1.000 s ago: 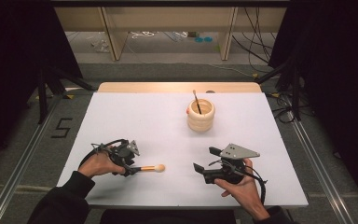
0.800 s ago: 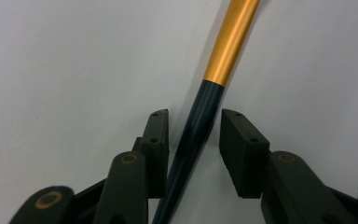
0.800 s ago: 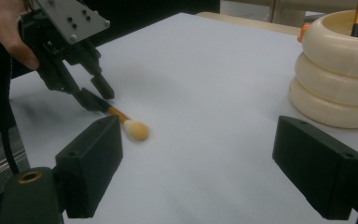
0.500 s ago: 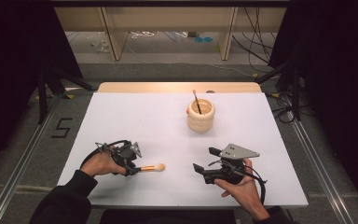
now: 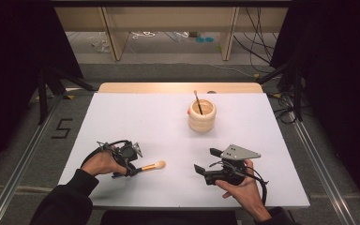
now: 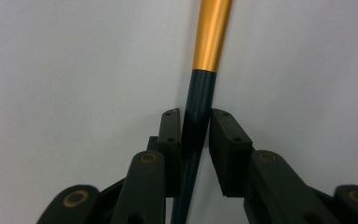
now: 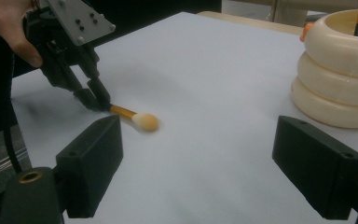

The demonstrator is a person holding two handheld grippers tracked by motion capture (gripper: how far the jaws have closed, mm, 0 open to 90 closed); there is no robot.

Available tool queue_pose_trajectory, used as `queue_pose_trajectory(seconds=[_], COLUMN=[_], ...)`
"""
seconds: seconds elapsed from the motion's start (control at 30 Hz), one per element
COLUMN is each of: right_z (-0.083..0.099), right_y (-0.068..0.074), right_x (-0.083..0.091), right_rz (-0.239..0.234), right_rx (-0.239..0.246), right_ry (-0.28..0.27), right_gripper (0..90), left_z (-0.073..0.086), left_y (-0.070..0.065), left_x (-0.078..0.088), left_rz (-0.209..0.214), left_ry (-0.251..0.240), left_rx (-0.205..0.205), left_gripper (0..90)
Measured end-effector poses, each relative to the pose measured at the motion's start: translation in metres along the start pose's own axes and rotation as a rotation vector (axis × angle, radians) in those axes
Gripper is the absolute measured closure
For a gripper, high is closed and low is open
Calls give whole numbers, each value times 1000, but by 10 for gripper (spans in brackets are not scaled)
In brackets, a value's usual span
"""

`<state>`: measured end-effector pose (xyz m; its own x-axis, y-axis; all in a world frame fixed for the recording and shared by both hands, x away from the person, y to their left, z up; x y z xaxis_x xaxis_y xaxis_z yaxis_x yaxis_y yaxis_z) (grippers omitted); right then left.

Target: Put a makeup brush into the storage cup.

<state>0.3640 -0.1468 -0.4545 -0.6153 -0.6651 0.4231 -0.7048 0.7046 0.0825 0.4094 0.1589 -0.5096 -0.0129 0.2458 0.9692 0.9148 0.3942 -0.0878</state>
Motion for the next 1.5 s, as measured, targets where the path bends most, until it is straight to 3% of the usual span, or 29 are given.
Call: queue_pose_trajectory(seconds=[0.1,0.6,1.07,1.27,1.33,1.43,1.5], right_z=[0,0,0,0,0,1,0], right_y=[0,-1,1,-1,0,1,-1], right_x=[0,0,-2,-1,-2,0,-1], right_rz=[-1,7,-13,-4,-7,-15,-5], right_rx=[0,5,4,5,4,-14,-2], right_ry=[0,3,-7,-2,-11,13,-1], right_gripper=[169,170,174,174,174,174,174], left_z=[1,-2,-5,-7,-9,-12,-13], left_y=[1,4,3,4,3,2,2], left_x=[1,0,0,4,7,14,18], left_rz=[-10,5,-23,-41,-27,-31,-33], left_ry=[24,53,83,29,-4,-60,-102], left_rx=[3,39,5,-7,-10,16,24], left_gripper=[744,780,786,787,787,787,787])
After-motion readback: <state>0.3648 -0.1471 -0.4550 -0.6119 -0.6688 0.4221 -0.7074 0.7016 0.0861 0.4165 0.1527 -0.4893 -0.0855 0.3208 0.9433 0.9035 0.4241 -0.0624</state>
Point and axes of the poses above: each handheld gripper's, and its own axes: x roughly backward along the jaws, z roughly out of its underside, y roughly to its left, the point moved 5 cm from there along -x, roughly forward along the jaws, and after that the axes turned 4 degrees about z, right-handed, at the moved point
